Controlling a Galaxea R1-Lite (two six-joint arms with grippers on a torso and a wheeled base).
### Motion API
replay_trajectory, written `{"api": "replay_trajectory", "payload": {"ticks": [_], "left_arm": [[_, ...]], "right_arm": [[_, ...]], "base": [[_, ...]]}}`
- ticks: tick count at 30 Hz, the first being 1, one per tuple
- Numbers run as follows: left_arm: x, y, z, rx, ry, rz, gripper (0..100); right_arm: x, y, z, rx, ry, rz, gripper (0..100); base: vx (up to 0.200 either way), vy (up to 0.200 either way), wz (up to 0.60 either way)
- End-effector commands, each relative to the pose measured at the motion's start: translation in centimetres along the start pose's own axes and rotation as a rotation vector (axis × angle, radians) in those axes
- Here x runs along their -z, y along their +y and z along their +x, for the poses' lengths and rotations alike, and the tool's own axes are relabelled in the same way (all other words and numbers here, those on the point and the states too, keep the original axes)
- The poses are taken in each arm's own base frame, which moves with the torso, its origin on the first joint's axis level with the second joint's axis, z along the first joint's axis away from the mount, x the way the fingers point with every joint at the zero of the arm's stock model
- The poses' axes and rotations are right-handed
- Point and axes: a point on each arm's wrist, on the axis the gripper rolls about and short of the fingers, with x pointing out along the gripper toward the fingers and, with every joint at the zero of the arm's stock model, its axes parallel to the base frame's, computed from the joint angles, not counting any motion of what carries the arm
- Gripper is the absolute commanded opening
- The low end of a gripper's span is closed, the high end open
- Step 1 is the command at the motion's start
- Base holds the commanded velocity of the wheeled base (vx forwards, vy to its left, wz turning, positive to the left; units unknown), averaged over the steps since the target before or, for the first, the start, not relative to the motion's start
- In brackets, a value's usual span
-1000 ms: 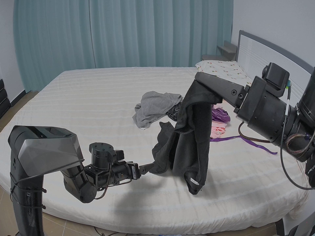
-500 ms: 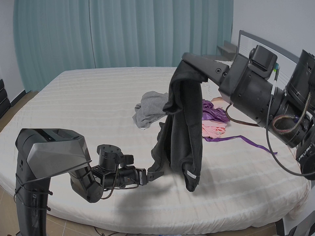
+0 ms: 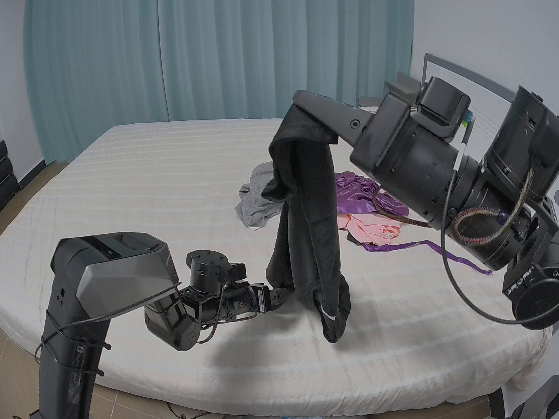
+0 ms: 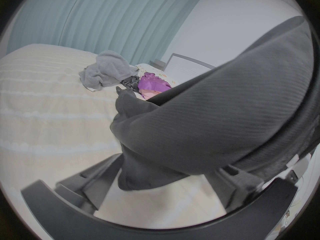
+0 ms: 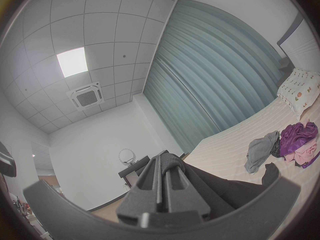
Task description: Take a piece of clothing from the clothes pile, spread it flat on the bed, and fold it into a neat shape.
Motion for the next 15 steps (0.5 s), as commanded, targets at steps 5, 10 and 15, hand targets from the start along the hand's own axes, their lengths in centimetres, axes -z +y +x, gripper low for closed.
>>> {"api": "replay_trajectory", "payload": {"ticks": [5,10,15], "left_arm": [[0.7,2.0,3.0,-0.103,-0.055,-0.025,0],[-1.1,2.2,1.8,-0.169,-0.122,-0.095,0],[-4.2,2.3,-0.1,-0.313,-0.198,-0.134,0]], "right_arm": [[-0.8,-2.3,-0.1,0.067,-0.035,-0.017,0],[-1.9,-5.5,-1.0,0.164,-0.055,-0.018,0],[-2.6,-10.1,-2.3,0.275,-0.046,0.000,0]], "base": [[0.000,0.000,0.00],[0.000,0.000,0.00],[0.000,0.000,0.00]]}}
